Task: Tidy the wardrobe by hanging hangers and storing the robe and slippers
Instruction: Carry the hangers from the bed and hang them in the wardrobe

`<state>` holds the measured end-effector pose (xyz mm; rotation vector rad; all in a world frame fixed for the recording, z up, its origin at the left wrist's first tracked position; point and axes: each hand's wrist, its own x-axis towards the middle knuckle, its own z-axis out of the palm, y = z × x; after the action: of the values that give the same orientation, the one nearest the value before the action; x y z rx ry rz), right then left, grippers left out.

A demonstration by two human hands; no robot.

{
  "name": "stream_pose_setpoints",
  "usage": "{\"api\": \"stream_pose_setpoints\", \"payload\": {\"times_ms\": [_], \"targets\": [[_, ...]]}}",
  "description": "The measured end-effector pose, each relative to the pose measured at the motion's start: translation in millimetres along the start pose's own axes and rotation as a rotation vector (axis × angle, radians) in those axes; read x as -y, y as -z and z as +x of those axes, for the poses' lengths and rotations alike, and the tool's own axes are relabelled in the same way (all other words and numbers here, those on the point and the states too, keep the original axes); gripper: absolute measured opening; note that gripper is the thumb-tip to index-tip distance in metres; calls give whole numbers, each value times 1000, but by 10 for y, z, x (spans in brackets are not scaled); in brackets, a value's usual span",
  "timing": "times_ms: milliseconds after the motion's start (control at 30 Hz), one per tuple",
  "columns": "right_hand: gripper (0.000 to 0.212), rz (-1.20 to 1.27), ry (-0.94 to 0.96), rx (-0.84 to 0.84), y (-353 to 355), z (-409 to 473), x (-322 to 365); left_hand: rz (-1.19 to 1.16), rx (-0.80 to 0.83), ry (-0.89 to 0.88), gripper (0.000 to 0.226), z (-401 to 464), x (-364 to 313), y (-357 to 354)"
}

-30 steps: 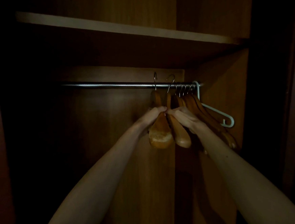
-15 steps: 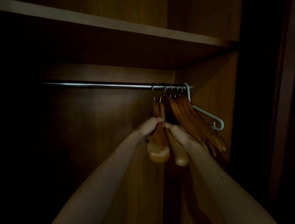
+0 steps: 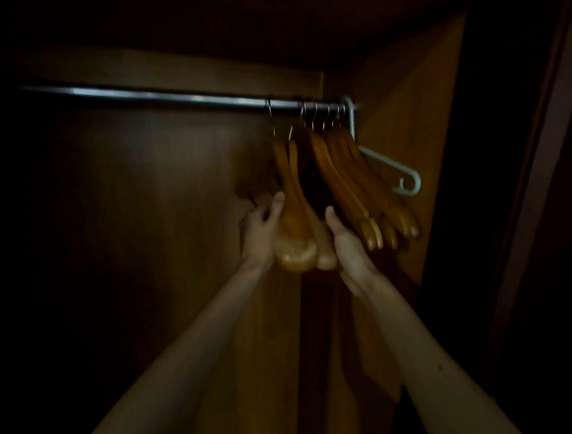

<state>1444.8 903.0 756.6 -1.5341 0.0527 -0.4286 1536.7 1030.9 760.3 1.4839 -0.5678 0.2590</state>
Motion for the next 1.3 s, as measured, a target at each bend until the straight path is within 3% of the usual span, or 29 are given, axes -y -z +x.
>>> {"api": "stream_pose_setpoints", "payload": {"times_ms": [67, 167, 267, 467, 667, 967, 1300], "targets": [[51, 35, -35, -72, 45, -159, -257, 3, -63, -16, 14, -299, 306, 33], [52, -53, -141, -132, 112, -539, -802, 102, -15, 126, 17, -826, 779, 98], [55, -152, -314, -84, 184, -890, -1433, 189, 152, 380, 24, -1345, 1392, 137], [24, -171, -717, -116, 194, -1671, -2715, 398, 575, 815, 27, -2498, 2639, 230], [26, -22, -1064, -418, 193, -2818, -3716, 538, 997, 1055, 19, -3596, 3291, 244], [21, 224, -1320, -789, -295, -4609, -4534, 694, 1422, 1127, 25, -4781, 3679, 257], [18, 469, -1473, -1331, -807, -6643, -4595, 988, 1986, 779, 23, -5996, 3271, -191]]}}
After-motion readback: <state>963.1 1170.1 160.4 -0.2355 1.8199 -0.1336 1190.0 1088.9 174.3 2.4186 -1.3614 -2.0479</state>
